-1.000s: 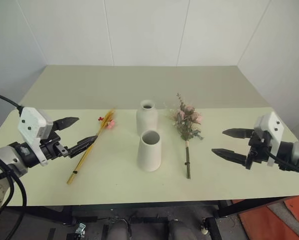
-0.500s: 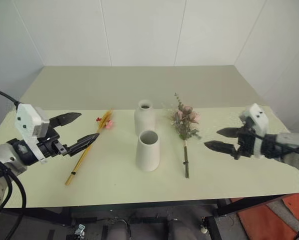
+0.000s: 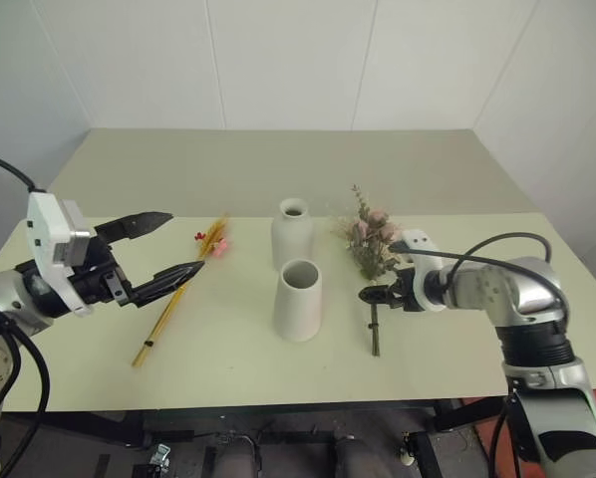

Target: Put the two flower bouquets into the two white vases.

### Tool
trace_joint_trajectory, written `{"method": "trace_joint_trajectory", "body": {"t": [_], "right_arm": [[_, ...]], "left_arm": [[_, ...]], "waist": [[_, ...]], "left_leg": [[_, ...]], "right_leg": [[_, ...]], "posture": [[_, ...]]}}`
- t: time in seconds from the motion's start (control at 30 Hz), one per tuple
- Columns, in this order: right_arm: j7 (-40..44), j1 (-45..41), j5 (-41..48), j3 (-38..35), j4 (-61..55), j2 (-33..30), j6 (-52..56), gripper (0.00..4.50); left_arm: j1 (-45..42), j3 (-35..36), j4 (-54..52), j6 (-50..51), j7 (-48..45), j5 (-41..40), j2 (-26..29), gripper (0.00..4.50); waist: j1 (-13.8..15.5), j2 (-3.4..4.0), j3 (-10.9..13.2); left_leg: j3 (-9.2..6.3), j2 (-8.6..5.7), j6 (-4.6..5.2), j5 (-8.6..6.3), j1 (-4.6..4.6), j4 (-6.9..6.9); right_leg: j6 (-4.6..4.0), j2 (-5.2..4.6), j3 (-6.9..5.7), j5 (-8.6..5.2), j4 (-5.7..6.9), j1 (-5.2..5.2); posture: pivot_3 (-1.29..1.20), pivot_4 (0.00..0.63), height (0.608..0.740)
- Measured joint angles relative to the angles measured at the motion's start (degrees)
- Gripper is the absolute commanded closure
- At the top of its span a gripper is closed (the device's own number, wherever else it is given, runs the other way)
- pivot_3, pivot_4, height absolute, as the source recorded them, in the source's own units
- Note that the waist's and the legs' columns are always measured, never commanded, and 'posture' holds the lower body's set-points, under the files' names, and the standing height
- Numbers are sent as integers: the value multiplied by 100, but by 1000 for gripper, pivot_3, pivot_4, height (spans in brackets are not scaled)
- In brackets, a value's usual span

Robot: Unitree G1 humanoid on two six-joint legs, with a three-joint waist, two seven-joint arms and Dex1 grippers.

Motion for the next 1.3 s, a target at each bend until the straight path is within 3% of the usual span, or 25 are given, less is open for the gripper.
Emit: {"method": "trace_joint_trajectory", "body": {"t": [0.1,0.47,0.63,0.77,0.9,1.3], "right_arm": [[-87,-83,-199,80,135,145,-114,627],[-218,-109,-536,-12,288,401,-368,4248],[-426,-129,-572,-544,317,669,-664,4267],[-594,-273,-832,-851,275,833,-2231,4267],[-680,-871,-963,-1069,351,1397,-3958,4267],[-115,-1934,-790,-788,1088,2912,-6250,4267]], "left_arm": [[16,2,-6,0,-1,0,0,0],[131,25,-96,7,45,0,-1,0],[120,26,-89,7,48,0,0,0],[71,16,-4,7,3,0,5,0],[-99,-121,207,-12,-84,49,38,0],[-209,-265,401,456,-82,94,428,0]], "waist": [[-20,0,0],[-129,0,-1],[-124,1,0],[-136,3,1],[-201,5,2],[-269,10,5]], "left_leg": [[0,1,0,0,4,0],[0,1,0,0,2,-2],[0,1,0,0,0,-2],[0,1,0,0,-2,-6],[-1,4,0,0,1,-11],[-4,6,-1,0,3,-31]], "right_leg": [[0,1,0,0,2,2],[0,1,0,0,2,0],[1,1,0,0,3,-2],[3,2,0,-1,2,-8],[2,7,1,0,11,-11],[-1,5,0,1,13,-19]], "posture": [[0,150,740],[0,150,740],[0,150,740],[0,150,740],[0,150,740],[0,150,740]]}}
